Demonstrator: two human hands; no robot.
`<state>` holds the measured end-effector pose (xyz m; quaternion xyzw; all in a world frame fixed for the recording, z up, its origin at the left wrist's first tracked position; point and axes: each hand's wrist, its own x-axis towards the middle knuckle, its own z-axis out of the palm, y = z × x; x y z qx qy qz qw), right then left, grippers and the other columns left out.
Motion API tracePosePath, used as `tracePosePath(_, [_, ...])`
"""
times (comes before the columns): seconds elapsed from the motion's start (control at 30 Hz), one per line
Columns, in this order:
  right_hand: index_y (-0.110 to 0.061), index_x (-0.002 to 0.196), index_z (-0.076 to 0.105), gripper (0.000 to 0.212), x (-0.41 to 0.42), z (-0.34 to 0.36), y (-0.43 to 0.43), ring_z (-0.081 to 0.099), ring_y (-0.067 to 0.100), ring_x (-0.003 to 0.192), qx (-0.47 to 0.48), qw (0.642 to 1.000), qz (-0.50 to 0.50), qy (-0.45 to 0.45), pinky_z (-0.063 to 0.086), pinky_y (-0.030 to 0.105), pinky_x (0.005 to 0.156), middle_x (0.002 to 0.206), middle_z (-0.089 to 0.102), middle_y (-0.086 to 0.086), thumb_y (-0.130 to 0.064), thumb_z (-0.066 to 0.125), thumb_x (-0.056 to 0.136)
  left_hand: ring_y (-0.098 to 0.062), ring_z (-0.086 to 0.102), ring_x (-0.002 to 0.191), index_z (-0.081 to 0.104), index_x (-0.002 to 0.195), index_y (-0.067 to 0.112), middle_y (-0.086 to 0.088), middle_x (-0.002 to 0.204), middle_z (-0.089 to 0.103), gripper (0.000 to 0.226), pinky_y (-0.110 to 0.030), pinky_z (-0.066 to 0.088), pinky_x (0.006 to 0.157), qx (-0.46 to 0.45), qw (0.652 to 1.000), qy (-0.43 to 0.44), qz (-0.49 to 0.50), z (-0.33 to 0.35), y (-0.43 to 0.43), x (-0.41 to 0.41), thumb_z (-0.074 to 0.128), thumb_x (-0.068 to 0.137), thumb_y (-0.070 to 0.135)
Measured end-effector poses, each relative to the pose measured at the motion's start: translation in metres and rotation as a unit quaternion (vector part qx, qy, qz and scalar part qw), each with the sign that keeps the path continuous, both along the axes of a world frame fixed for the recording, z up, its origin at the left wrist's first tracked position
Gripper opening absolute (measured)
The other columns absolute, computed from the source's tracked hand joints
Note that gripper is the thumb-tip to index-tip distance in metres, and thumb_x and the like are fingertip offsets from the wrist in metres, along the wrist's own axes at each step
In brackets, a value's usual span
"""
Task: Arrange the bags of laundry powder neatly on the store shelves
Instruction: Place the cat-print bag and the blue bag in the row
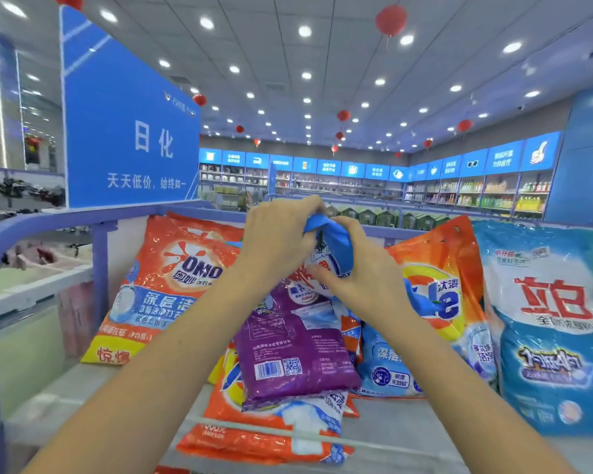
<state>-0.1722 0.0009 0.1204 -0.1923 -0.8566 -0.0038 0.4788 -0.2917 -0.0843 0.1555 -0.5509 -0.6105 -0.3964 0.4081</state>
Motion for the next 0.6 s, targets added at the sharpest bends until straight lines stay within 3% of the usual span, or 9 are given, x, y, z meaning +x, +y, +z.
tracePosePath(0.1, [-0.021, 0.095, 0.064, 0.017, 0.001, 0.007, 0.011, 0.051, 0.019, 0.055, 0.003, 0.992, -0.008, 0.125, 0.023, 0.030, 0.047, 0.057, 0.052, -0.007, -0.037, 0.061, 0.087, -0.029, 0.060, 0.057, 0.067, 0.094, 0.014, -0.006, 0.060, 0.064, 0.027, -0.032, 0.045, 0.056, 0.038, 0.998, 0.058, -0.003, 0.007, 0.010, 0.017, 0.066, 0.066, 0.013])
tracePosePath(0.17, [-0.018, 0.072, 0.061, 0.019, 0.011, 0.011, 0.021, 0.038, 0.010, 0.047, -0.027, 0.988, 0.024, 0.152, 0.021, 0.029, 0.046, 0.050, 0.042, -0.008, -0.028, 0.061, 0.088, -0.029, 0.060, 0.071, 0.065, 0.103, 0.010, -0.006, 0.075, 0.066, 0.034, -0.035, 0.044, 0.068, 0.104, 0.989, 0.104, -0.012, 0.008, 0.012, 0.019, 0.070, 0.071, 0.021])
tracePosePath(0.23, [-0.012, 0.059, 0.047, 0.034, 0.024, 0.017, 0.026, 0.031, 0.014, 0.047, -0.097, 0.973, 0.044, 0.204, 0.024, 0.029, 0.049, 0.050, 0.039, 0.000, -0.021, 0.061, 0.088, -0.026, 0.054, 0.097, 0.055, 0.121, 0.008, -0.007, 0.104, 0.064, 0.053, -0.034, 0.036, 0.089, 0.151, 0.984, 0.095, -0.020, 0.005, 0.013, 0.016, 0.062, 0.080, 0.042])
tracePosePath(0.3, [-0.004, 0.060, 0.045, 0.035, 0.040, 0.027, 0.038, 0.037, 0.016, 0.057, -0.198, 0.931, 0.067, 0.298, 0.029, 0.030, 0.055, 0.056, 0.042, 0.008, -0.019, 0.062, 0.087, -0.022, 0.042, 0.119, 0.040, 0.134, 0.009, -0.008, 0.128, 0.051, 0.072, -0.033, 0.027, 0.104, 0.178, 0.983, 0.021, -0.044, -0.007, 0.011, 0.014, 0.058, 0.080, 0.054])
tracePosePath(0.37, [-0.008, 0.066, 0.050, 0.027, 0.060, 0.038, 0.049, 0.045, 0.018, 0.065, -0.312, 0.852, 0.112, 0.406, 0.037, 0.034, 0.061, 0.063, 0.048, 0.008, -0.017, 0.063, 0.087, -0.017, 0.032, 0.130, 0.028, 0.142, 0.012, -0.003, 0.139, 0.038, 0.088, -0.030, 0.024, 0.109, 0.150, 0.971, -0.142, -0.116, -0.025, 0.010, 0.023, 0.065, 0.074, 0.055])
tracePosePath(0.43, [-0.014, 0.078, 0.057, 0.011, 0.079, 0.040, 0.060, 0.057, 0.019, 0.067, -0.416, 0.768, 0.156, 0.462, 0.048, 0.033, 0.064, 0.071, 0.059, 0.002, -0.017, 0.063, 0.088, -0.010, 0.032, 0.129, 0.020, 0.145, 0.019, 0.011, 0.137, 0.036, 0.097, -0.026, 0.027, 0.106, 0.048, 0.916, -0.333, -0.219, -0.043, 0.020, 0.044, 0.072, 0.069, 0.051])
tracePosePath(0.47, [-0.016, 0.088, 0.060, 0.003, 0.087, 0.037, 0.063, 0.062, 0.016, 0.063, -0.461, 0.735, 0.167, 0.469, 0.051, 0.031, 0.058, 0.073, 0.063, -0.002, -0.017, 0.062, 0.088, -0.008, 0.036, 0.125, 0.020, 0.145, 0.020, 0.014, 0.134, 0.038, 0.098, -0.026, 0.031, 0.103, -0.004, 0.876, -0.402, -0.267, -0.049, 0.027, 0.056, 0.074, 0.069, 0.050])
tracePosePath(0.57, [-0.010, 0.113, 0.059, 0.025, 0.104, 0.008, 0.078, 0.065, 0.012, 0.049, -0.553, 0.697, 0.181, 0.420, 0.053, 0.030, 0.044, 0.064, 0.069, -0.003, -0.019, 0.058, 0.090, 0.007, 0.055, 0.097, 0.034, 0.136, 0.015, 0.004, 0.120, 0.051, 0.067, -0.016, 0.047, 0.085, -0.082, 0.767, -0.518, -0.371, -0.067, 0.059, 0.083, 0.068, 0.082, 0.034])
tracePosePath(0.6, [-0.007, 0.113, 0.060, 0.026, 0.109, -0.003, 0.082, 0.066, 0.013, 0.049, -0.573, 0.689, 0.176, 0.408, 0.054, 0.030, 0.043, 0.060, 0.070, -0.002, -0.020, 0.057, 0.090, 0.013, 0.058, 0.084, 0.044, 0.128, 0.016, 0.006, 0.111, 0.057, 0.051, -0.013, 0.049, 0.080, -0.088, 0.749, -0.527, -0.393, -0.073, 0.069, 0.091, 0.066, 0.084, 0.030])
